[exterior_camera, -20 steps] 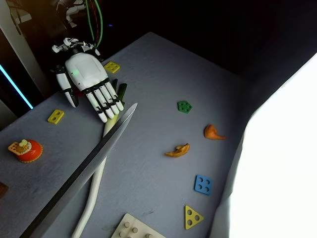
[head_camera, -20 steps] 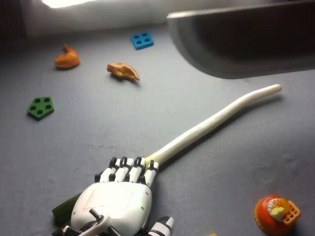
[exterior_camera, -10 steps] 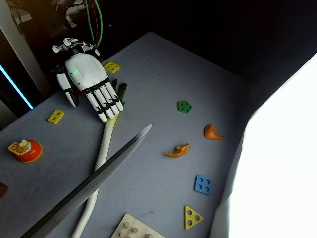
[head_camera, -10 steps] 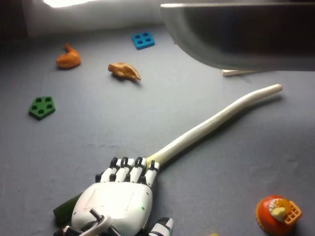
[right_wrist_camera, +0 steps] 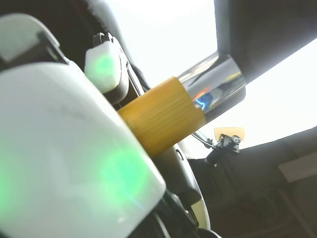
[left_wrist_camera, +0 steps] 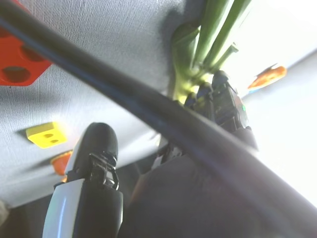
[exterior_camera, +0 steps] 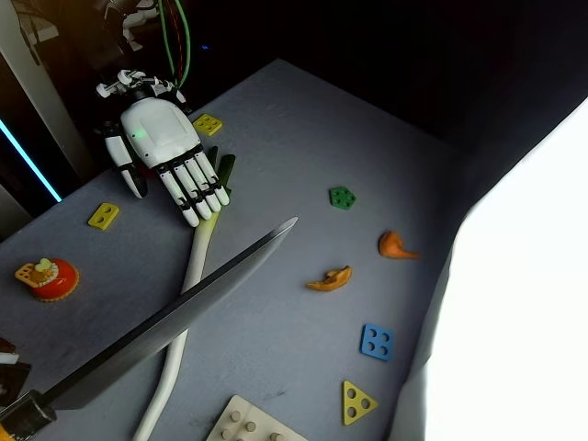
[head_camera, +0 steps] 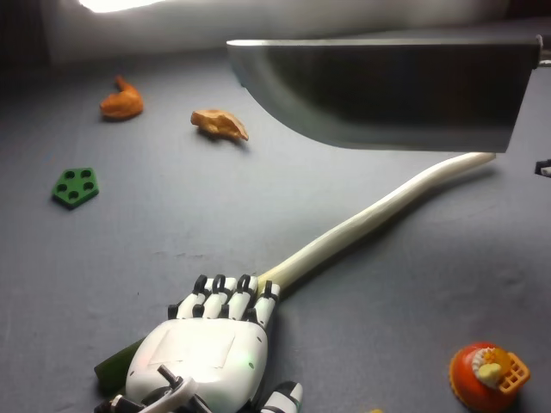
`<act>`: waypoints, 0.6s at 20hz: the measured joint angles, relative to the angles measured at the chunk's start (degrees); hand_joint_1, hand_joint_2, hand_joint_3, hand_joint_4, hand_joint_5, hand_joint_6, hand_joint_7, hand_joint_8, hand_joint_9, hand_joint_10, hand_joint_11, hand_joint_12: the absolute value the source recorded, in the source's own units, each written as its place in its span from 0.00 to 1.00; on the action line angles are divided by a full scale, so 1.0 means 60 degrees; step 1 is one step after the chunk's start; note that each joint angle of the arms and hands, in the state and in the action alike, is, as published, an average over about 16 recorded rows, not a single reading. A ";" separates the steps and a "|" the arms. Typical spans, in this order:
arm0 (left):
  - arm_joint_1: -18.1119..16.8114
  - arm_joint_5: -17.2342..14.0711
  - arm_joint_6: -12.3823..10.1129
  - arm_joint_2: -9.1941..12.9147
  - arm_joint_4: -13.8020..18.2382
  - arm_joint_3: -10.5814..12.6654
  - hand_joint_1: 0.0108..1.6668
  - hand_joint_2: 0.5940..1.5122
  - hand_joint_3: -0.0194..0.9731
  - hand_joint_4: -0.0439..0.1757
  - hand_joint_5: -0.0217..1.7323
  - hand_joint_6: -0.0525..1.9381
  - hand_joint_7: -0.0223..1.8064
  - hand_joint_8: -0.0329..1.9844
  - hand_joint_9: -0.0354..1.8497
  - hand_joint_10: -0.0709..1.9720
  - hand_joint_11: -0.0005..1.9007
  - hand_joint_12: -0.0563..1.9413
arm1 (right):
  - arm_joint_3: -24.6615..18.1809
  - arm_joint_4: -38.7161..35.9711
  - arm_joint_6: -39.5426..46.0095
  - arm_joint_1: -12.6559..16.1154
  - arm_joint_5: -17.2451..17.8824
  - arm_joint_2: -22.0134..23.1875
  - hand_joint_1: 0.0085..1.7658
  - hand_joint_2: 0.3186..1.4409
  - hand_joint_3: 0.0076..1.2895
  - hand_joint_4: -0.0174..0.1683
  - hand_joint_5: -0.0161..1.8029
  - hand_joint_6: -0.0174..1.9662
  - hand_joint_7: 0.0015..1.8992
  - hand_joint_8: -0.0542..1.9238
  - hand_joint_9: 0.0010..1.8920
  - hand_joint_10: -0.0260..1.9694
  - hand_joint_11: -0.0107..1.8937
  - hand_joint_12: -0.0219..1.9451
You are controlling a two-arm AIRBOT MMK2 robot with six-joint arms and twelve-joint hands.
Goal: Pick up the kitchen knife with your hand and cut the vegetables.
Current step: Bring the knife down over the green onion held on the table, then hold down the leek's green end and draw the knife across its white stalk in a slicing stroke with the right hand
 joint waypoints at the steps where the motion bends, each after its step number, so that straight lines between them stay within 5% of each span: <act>1: 0.0000 0.0000 0.0000 0.0000 0.0000 0.0000 0.19 0.91 0.02 0.21 0.02 0.03 0.01 0.01 0.02 0.03 0.01 0.02 | -0.0022 -0.0083 -0.0018 -0.0073 0.0150 -0.0102 0.89 0.31 0.71 0.99 0.76 0.97 0.80 0.97 0.83 0.92 0.84 0.94; 12: 0.0000 0.0010 0.0000 0.0019 -0.0005 -0.0030 0.13 0.93 0.02 0.21 0.02 0.03 0.01 0.01 0.02 0.03 0.01 0.02 | 0.0605 -0.0952 -0.0021 -0.0904 0.1294 -0.1260 0.88 0.31 0.72 0.98 0.75 0.97 0.80 0.97 0.83 0.92 0.84 0.93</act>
